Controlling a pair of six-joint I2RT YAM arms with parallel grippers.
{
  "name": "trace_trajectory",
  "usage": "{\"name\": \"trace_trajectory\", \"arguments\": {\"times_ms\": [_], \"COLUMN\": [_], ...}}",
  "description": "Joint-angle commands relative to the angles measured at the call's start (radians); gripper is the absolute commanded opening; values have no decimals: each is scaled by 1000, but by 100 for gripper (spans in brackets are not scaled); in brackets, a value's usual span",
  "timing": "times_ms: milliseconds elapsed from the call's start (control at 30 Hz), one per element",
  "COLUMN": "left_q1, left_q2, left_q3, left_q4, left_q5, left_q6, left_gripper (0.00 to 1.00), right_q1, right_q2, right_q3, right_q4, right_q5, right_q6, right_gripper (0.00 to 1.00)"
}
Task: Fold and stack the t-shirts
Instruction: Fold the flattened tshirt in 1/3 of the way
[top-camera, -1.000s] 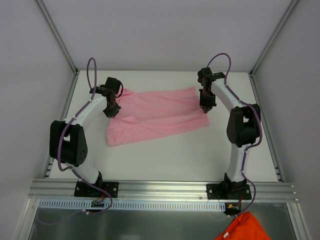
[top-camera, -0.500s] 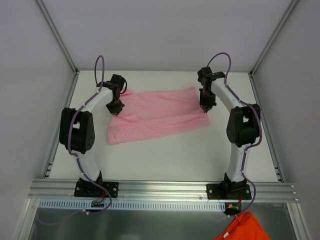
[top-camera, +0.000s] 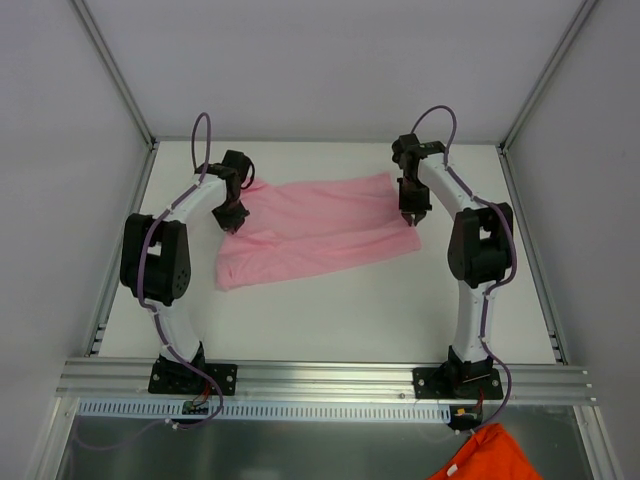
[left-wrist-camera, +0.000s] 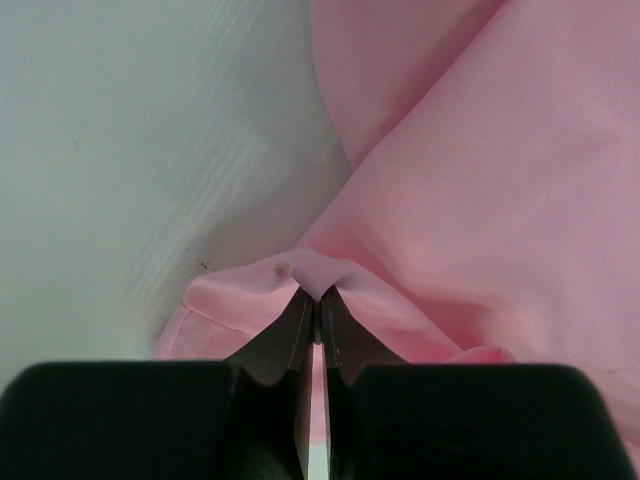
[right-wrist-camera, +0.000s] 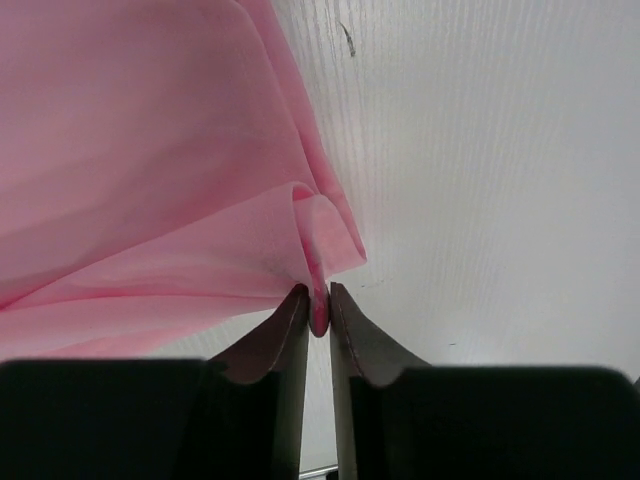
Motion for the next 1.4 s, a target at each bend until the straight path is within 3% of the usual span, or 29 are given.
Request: {"name": "trace_trajectory", "arguments": {"times_ms": [0, 33, 67, 100, 200, 233, 433, 500, 567, 600, 867, 1067, 1367], "left_q1": [8, 8, 8, 8, 8, 8, 8, 8, 8, 8, -1, -27, -49], "left_q2": [13, 17, 23, 23, 32, 27, -40, -77, -118, -170, -321, -368, -352], "left_q3": [21, 27, 30, 35, 55, 58, 79, 91, 90, 82, -34, -272, -353], "left_q4": [-22, -24, -24, -25, -29, -27, 7, -1, 5, 16, 62, 122, 131], "left_q5": [-24, -26, -29, -28, -32, -34, -40, -38, -25, -17, 199, 340, 322], "left_q6": [19, 20, 22, 23, 31, 33, 49, 48, 48, 51, 19, -13, -27], "left_gripper": [0, 1, 10, 21, 74, 78, 81, 81, 81, 82, 99, 99, 99], "right_q1": [-6, -3, -3, -3, -4, -3, -3, -3, -3, -3, -3, -1, -1], "right_q2": [1, -3, -12, -16, -45, -54, -138, -160, -180, -183, -203, -183, -207], "right_q3": [51, 48, 41, 41, 25, 19, -48, -68, -90, -94, -108, -56, -27], "right_q4": [-45, -40, -37, -37, -20, -10, 50, 61, 66, 63, 61, 12, -25], "right_q5": [30, 44, 49, 50, 59, 58, 1, -28, -39, -45, -275, -295, -306], "right_q6": [-25, -25, -33, -37, -48, -47, -48, -48, -45, -42, -39, -48, -83], "right_gripper": [19, 28, 40, 47, 66, 67, 65, 47, 6, 1, 1, 1, 1]}}
